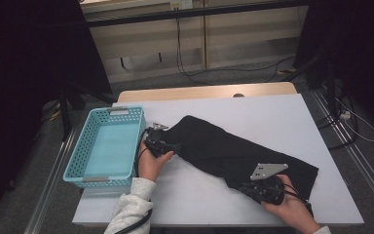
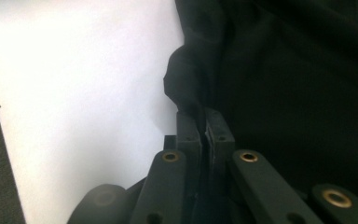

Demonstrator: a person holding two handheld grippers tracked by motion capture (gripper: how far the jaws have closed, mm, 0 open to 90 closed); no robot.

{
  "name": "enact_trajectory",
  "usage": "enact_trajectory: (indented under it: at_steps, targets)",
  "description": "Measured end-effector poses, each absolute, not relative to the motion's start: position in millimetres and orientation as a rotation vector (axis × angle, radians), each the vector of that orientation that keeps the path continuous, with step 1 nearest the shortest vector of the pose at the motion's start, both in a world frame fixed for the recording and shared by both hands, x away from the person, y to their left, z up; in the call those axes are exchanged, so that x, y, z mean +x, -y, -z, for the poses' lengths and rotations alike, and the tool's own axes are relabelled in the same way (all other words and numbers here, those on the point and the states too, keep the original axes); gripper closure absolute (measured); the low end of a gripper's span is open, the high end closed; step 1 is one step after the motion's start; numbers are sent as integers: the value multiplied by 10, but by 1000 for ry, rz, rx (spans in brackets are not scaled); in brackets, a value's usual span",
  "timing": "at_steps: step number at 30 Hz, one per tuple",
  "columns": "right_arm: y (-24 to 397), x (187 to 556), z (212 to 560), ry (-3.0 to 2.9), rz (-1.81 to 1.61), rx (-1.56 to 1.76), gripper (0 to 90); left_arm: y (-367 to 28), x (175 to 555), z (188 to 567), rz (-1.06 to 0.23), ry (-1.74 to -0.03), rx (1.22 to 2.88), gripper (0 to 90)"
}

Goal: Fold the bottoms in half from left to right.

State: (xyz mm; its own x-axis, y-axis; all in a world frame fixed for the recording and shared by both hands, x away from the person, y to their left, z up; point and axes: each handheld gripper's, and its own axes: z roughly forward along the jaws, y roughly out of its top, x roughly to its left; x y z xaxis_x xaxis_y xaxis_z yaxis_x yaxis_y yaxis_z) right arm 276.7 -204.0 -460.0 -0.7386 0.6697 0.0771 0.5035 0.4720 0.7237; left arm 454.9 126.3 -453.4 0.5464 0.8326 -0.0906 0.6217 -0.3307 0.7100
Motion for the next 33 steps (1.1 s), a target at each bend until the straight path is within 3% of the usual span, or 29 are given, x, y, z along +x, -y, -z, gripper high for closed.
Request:
enact_trajectory:
  at_steps: [7, 12, 18, 22, 24, 26, 28, 33]
  targets:
    - [2045, 2773, 4585, -2496, -1156, 1035, 669, -1281, 4580, 4546, -406, -1197, 2053, 132]
    - [2081, 2785, 4531, -2448, -1174, 1047, 465, -1289, 4621, 4583, -408, -1230, 2052, 132]
    - [2206, 2816, 4453, -2373, -1218, 1093, 340, -1315, 4685, 4620, -435, -1291, 2024, 156]
    - [2278, 2829, 4422, -2325, -1230, 1123, 282, -1291, 4698, 4588, -431, -1316, 2024, 295]
    - [2302, 2838, 4428, -2317, -1225, 1136, 276, -1294, 4707, 4572, -399, -1341, 2000, 489]
    - [2316, 2844, 4443, -2311, -1216, 1144, 276, -1289, 4722, 4568, -385, -1356, 1984, 574]
    - [2324, 2848, 4452, -2313, -1215, 1146, 276, -1303, 4754, 4574, -323, -1365, 1945, 769]
    - [2341, 2856, 4464, -2309, -1211, 1149, 276, -1293, 4821, 4508, -355, -1380, 1907, 829]
